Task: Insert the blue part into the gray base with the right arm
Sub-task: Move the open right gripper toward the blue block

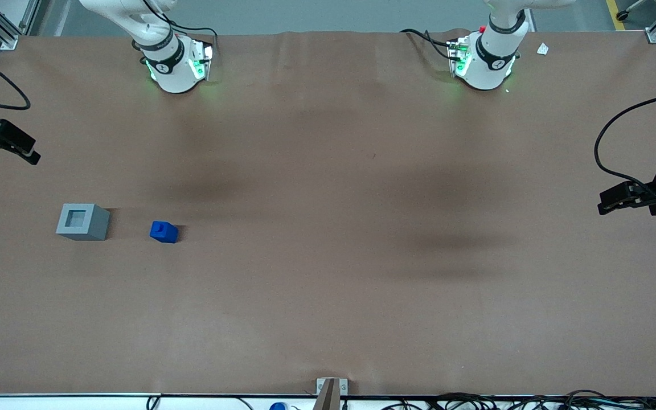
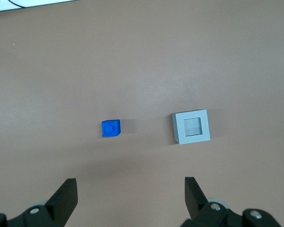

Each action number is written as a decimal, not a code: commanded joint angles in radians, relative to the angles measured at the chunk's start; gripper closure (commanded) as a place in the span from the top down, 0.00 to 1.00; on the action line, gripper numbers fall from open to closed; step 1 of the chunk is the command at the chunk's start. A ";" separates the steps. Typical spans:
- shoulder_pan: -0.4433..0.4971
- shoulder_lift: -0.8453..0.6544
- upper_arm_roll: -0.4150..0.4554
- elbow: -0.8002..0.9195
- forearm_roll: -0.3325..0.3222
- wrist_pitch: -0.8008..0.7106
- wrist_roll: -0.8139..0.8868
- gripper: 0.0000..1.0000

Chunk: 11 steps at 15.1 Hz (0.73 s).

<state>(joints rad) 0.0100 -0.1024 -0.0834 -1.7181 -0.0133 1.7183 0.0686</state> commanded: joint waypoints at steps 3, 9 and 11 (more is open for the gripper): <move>0.005 0.000 0.007 0.011 -0.014 -0.013 0.008 1.00; 0.022 0.029 0.007 -0.005 -0.016 -0.016 0.010 1.00; 0.024 0.050 0.008 -0.020 -0.008 -0.008 0.017 1.00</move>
<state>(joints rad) 0.0254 -0.0741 -0.0761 -1.7262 -0.0153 1.7088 0.0687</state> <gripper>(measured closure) 0.000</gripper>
